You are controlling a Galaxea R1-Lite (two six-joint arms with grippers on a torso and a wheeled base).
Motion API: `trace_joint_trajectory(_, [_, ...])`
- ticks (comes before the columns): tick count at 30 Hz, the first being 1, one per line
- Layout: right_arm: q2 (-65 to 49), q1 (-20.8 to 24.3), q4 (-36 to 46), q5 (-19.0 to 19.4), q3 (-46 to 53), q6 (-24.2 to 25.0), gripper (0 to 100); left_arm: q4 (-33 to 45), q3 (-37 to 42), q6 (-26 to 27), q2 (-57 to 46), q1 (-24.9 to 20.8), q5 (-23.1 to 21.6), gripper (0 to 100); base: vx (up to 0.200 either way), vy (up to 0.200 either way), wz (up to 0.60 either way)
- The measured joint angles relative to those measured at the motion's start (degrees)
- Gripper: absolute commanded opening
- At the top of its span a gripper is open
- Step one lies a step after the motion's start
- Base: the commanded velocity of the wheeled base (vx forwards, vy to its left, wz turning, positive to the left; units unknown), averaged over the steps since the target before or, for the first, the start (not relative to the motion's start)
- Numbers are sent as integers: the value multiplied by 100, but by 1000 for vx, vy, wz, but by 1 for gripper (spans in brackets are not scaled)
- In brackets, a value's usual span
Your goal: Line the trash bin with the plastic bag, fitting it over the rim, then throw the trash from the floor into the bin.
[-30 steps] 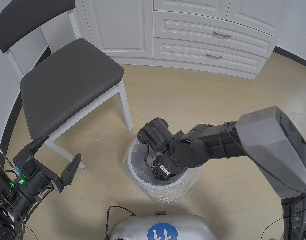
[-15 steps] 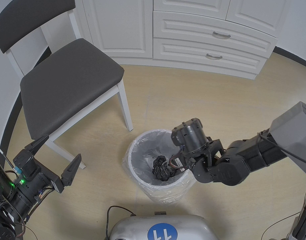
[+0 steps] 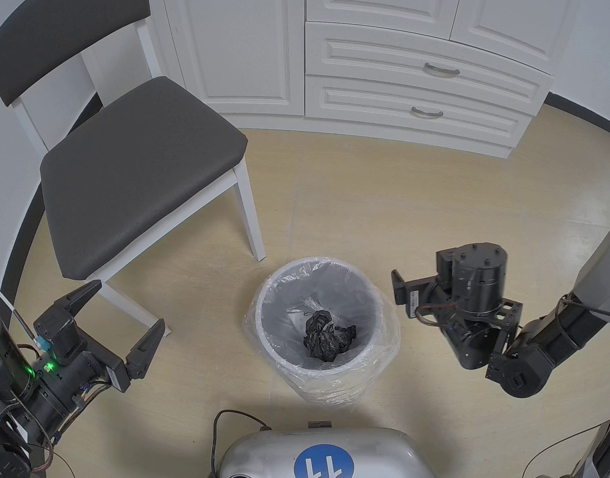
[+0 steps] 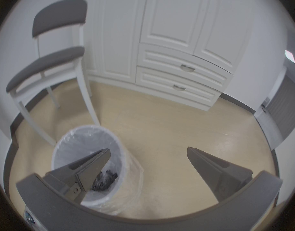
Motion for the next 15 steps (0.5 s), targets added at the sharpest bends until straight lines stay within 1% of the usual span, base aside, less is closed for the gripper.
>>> trace_joint_trajectory(3, [-71, -352, -785, 265, 432, -83, 100, 33, 0, -99, -15, 35, 2, 100, 0, 0, 0])
trace_joint_trajectory(6, [-201, -774, -1284, 508, 802, -310, 100, 61, 0, -230, -23, 96, 10, 100, 0, 0, 0])
trace_joint_trajectory(11, [-581, -1328, -1453, 770, 1143, -490, 100, 71, 2, -378, -78, 254, 24, 100, 0, 0, 0])
trace_joint_trajectory(15, [-957, -1598, -1457, 889, 1328, -567, 100, 117, 2, -490, -315, 385, 68, 100, 0, 0, 0])
